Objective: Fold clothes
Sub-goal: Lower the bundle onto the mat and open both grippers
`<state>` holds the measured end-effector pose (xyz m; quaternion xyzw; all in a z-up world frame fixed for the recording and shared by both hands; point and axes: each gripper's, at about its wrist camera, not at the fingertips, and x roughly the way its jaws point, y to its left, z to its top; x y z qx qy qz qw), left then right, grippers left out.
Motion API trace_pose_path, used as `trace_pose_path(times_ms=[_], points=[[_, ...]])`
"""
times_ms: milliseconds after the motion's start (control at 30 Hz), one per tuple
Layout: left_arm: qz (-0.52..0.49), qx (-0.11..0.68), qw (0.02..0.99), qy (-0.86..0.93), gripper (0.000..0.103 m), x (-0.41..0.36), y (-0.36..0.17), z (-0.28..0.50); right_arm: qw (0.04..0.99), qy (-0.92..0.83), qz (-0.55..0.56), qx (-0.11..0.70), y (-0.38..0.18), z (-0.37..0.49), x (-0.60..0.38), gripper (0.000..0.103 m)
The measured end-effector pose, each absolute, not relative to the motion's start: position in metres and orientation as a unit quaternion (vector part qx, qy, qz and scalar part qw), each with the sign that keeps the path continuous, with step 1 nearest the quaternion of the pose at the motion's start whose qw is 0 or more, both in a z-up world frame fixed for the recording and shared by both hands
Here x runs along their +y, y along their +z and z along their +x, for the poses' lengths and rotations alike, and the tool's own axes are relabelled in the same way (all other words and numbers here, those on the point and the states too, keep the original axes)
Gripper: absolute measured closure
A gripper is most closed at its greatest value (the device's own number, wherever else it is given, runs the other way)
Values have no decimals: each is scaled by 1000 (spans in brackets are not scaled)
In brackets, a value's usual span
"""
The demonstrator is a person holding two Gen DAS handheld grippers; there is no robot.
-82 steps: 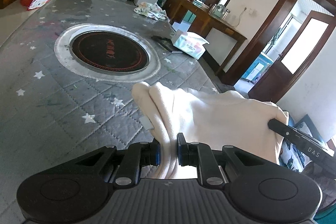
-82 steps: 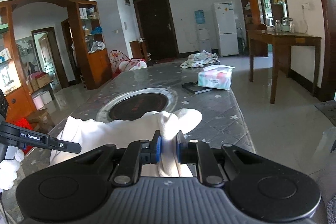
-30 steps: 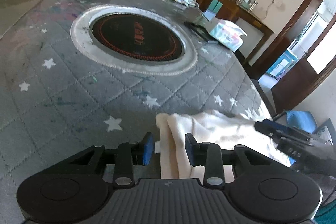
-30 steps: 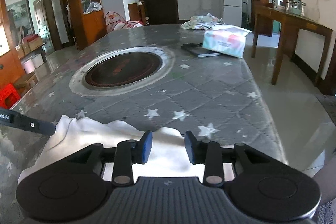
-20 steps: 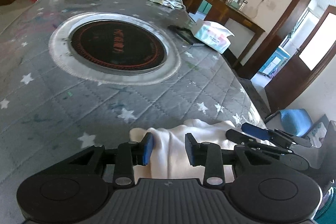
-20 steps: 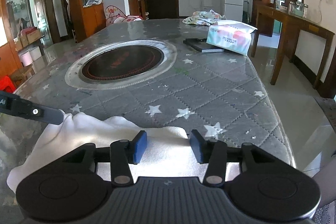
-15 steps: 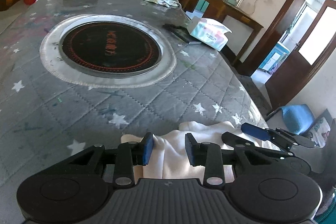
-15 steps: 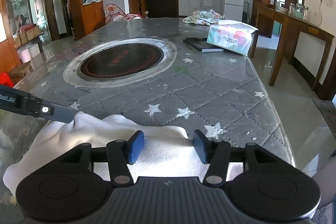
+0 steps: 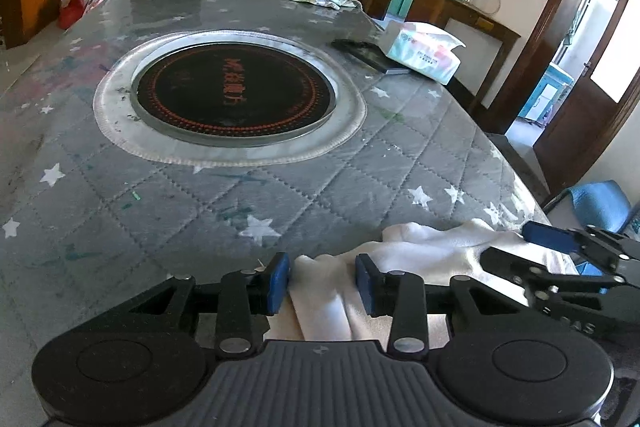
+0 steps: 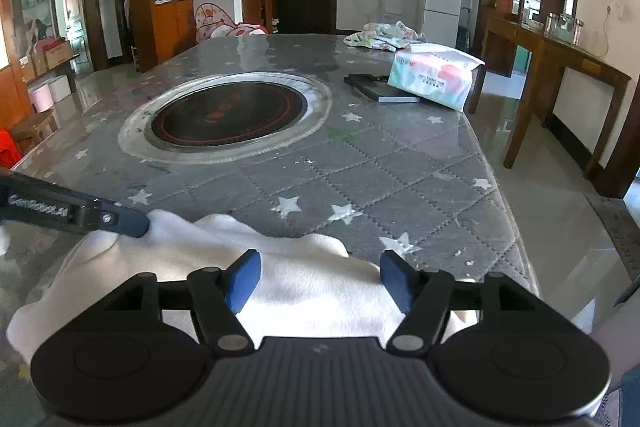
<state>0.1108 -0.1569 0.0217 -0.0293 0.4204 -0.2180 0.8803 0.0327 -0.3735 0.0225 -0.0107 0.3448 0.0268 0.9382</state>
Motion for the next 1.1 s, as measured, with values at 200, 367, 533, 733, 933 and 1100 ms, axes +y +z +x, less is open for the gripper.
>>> trace_pose_path(times_ms=[200,367,533,733,933,1100], points=[[-19,412,886,-213,59,-156,26,102,936,44,-22,349,29,9,-370,30],[-17,410,888,-209,55,-151,30,93,934,60,-29,350,33,-11,-364,22],[-15,409,888,-209,50,-147,31,80,932,66,-29,355,30,-26,-361,18],[-10,410,887,-212,45,-140,29,60,931,61,-23,360,26,-42,-360,9],[-7,411,886,-216,38,-130,25,38,933,56,-19,356,27,-59,-364,7],[4,409,886,-220,35,-126,20,23,930,58,-5,362,20,-71,-370,6]])
